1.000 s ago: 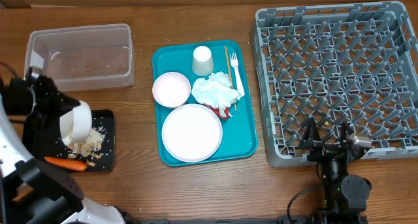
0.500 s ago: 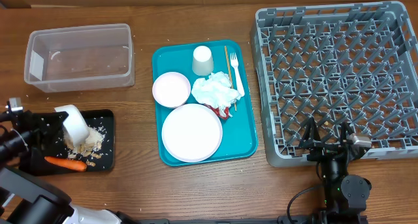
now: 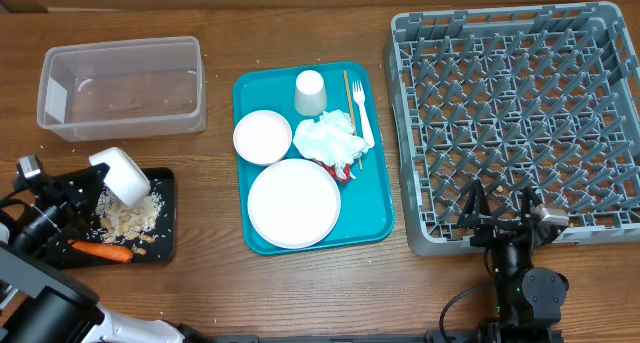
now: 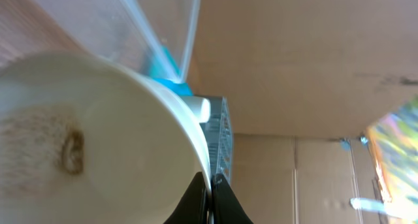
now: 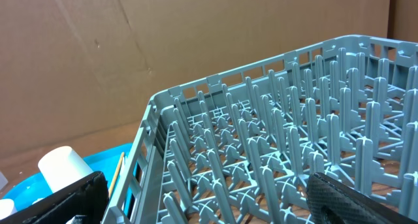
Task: Sort waste into correct bins and load items into the dishwasher rack
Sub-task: 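Carry the bowl over the black tray and tip out its rice, then return the emptied bowl to the teal tray and release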
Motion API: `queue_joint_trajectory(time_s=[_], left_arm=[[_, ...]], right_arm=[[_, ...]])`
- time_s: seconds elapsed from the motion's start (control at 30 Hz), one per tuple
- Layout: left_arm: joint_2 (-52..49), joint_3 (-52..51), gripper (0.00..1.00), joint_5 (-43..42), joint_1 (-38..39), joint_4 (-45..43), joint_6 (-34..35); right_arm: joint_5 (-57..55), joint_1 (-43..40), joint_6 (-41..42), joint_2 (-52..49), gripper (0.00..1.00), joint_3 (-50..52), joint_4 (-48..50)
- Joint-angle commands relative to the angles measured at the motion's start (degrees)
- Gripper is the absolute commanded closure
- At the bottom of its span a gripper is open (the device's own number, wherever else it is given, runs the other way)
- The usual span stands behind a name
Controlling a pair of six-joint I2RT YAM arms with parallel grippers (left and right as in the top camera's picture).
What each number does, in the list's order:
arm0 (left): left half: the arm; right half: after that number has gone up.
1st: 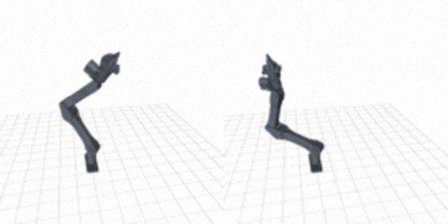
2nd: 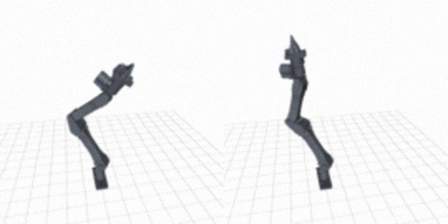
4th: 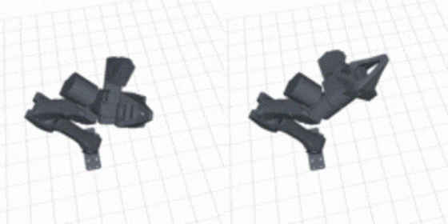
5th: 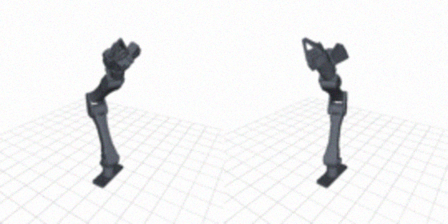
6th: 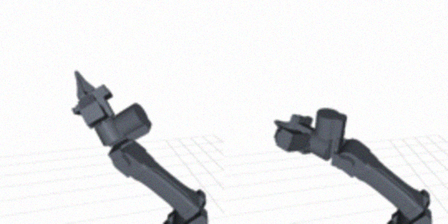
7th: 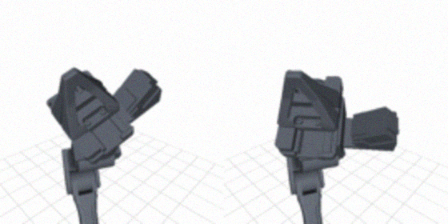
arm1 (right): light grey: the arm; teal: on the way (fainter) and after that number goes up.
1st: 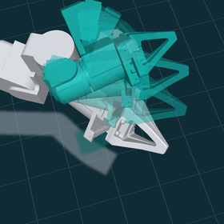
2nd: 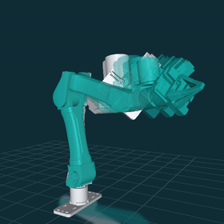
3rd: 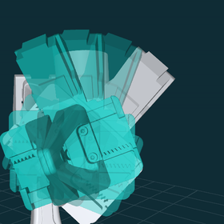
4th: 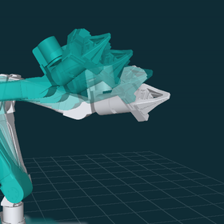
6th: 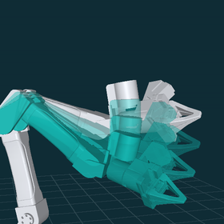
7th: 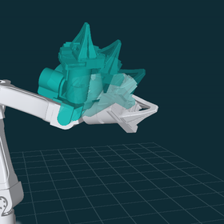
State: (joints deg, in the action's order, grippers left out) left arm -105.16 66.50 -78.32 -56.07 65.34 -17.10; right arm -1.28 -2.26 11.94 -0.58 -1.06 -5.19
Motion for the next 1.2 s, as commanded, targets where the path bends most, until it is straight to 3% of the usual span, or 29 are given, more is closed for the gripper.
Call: queue_joint_trajectory(time_s=[0.0, 0.17, 0.27, 0.37, 0.47, 0.57, 0.83, 0.9, 0.93, 1.0, 1.1, 1.17], left_arm=[[-2.03, -0.44, 0.96, -1.14, -0.17, -1.11, 9.46], [-2.56, -0.48, 0.96, -9.97, -0.15, 1.01, 11.02], [-2.67, -0.5, 0.96, -9.01, -0.26, -0.81, 16.37], [-2.84, -0.5, 0.96, -6.01, -0.26, -5.22, 16.17], [-2.84, -0.5, 0.96, -12.22, 0.11, -4.37, 12.83], [-2.82, -0.5, 0.96, -12.28, 0.17, -0.13, 17.35], [-2.84, -0.5, 0.96, -5.66, 0.11, 4.85, 18.4], [-2.84, -0.5, 0.96, -9.68, 0.28, 7.82, 12.81], [-2.84, -0.5, 0.96, -8.63, 0.26, 4.57, 10.62], [-2.75, -0.5, 0.96, -7.56, 0.33, 7.15, 8.92], [-2.08, -0.39, 0.96, -8.04, 1.84, 17.05, -6.49], [-1.84, -0.24, 0.96, -6.51, 2.67, 21.35, -11.91]], right_arm=[[0.09, -0.22, -0.35, 0.39, 0.0, 0.59, 0.39], [0.11, -0.22, -0.35, 0.39, 0.0, 0.59, 0.39], [0.09, -0.22, -0.35, 0.39, 0.0, 0.59, 0.39], [0.09, -0.22, -0.35, 0.39, 0.0, 0.59, 0.39], [0.09, -0.22, -0.35, 0.39, 0.0, 0.59, 0.39], [0.09, -0.22, -0.35, 0.39, 0.0, 0.59, 0.39], [0.09, -0.22, -0.35, 0.39, 0.0, 0.59, 0.39], [0.09, -0.22, -0.35, 0.39, 0.0, 0.59, 0.39], [0.09, -0.22, -0.35, 0.39, 0.0, 0.59, 0.37], [0.09, -0.24, -0.35, 0.39, 0.0, 0.59, 0.39], [0.09, -0.22, -0.35, 0.39, 0.0, 0.59, 0.39], [0.09, -0.22, -0.35, 0.39, 0.0, 0.59, 0.39]])
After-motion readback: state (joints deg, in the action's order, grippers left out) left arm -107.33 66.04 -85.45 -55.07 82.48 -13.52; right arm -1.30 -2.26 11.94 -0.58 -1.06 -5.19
